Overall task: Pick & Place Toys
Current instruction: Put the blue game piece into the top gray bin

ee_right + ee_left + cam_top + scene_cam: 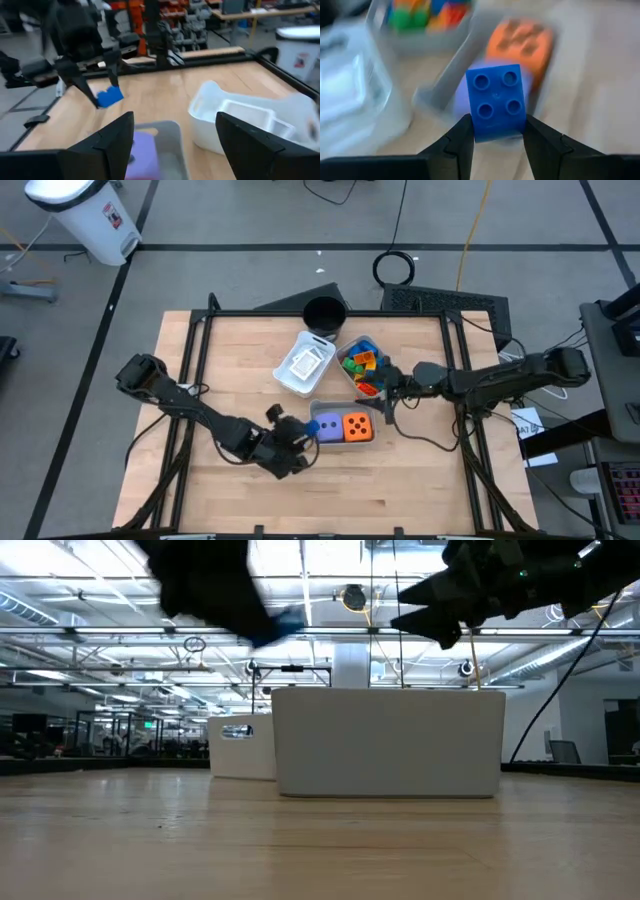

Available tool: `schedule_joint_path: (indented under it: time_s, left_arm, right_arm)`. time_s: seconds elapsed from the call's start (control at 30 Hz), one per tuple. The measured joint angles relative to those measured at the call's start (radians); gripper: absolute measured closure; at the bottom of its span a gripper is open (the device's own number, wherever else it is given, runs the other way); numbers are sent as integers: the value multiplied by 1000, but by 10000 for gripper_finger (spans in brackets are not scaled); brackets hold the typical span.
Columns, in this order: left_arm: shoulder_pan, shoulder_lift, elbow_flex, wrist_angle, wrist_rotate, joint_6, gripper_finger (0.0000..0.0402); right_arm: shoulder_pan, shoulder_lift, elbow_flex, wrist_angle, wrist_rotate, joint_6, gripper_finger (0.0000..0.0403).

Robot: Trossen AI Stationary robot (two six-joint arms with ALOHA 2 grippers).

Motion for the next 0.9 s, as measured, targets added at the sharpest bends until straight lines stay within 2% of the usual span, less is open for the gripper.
schedule_joint_path:
  time_s: [0.2,0.27,0.4,0.47,0.7,0.9]
  left_arm:
    - [45,-1,11,264,-1,275,258]
    - [64,-1,12,302,27,308,258]
    - [94,-1,12,335,51,341,258]
    - [106,-1,12,361,83,357,258]
    - [125,-1,12,375,117,357,258]
    - [125,-1,12,378,119,356,258]
  right_arm:
    - [43,166,0,273,-23,-9,146]
    - [54,213,0,338,-50,-10,138]
    - [61,293,0,455,-179,-9,114]
    - [60,327,4,511,-185,2,103]
    - [79,426,81,522,-225,2,91]
    - [86,454,117,521,-228,-5,123]
